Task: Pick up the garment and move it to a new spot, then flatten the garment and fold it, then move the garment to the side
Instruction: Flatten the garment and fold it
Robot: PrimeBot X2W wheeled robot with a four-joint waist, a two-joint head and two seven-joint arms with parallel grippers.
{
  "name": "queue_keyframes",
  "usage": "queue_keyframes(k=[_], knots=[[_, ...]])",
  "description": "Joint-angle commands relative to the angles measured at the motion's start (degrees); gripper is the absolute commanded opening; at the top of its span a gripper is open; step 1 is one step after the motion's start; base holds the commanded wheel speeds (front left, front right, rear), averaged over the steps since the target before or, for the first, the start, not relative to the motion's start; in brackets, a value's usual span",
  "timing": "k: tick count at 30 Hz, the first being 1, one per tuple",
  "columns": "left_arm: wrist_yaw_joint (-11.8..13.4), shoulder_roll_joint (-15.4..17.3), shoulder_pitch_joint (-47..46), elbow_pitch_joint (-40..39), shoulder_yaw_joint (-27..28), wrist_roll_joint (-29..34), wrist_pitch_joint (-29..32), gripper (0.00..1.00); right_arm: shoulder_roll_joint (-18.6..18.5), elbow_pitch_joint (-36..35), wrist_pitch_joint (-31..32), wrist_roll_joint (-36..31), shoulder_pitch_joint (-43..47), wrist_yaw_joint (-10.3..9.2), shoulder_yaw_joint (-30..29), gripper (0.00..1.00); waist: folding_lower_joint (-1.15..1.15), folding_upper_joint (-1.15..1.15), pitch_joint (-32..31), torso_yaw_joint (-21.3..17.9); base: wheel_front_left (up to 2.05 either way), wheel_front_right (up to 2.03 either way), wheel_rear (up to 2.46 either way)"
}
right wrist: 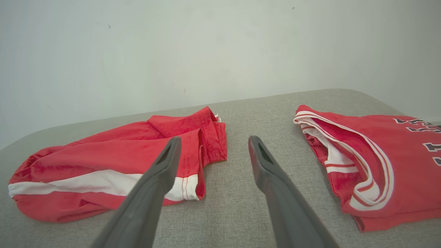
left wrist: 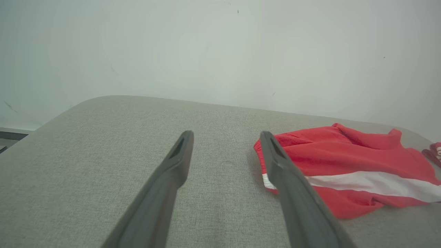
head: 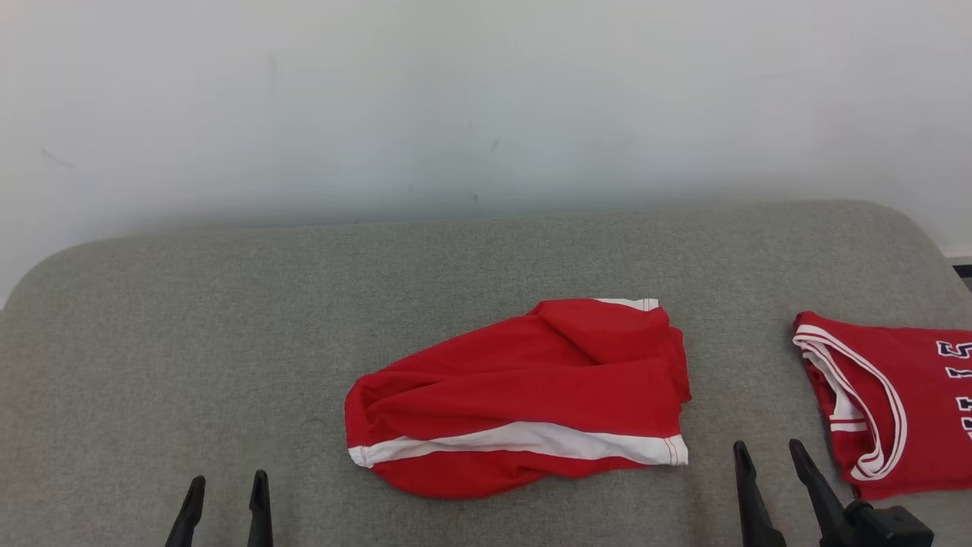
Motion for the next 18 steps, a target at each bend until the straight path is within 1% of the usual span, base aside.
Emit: queue_keyframes(k=[1,11,18], knots=[[-0.54,-0.28,0.44,0.21,0.58,0.94,0.01,1.0,-0.08,0.31,-0.17,-0.18,0.72,-0.13,0.17,1.0,0.01,0.0,-0.07,0.16,0.0,0.0,0.0],[-2.4,-1.38,-0.32,0.73,2.13,1.8,0.0,1.0,0.51,1.0,-0.45,0.53,-0.06,-0.13,0.77,1.0,0.01,0.0,0.55,-0.37,0.0,0.0,0.0],[-2.62,-1.57,-0.03,0.98,2.96,2.16,0.0,1.0,0.3,1.29,-0.53,0.62,-0.68,-0.13,1.38,1.0,0.01,0.0,0.83,-0.95,0.0,0.0,0.0]])
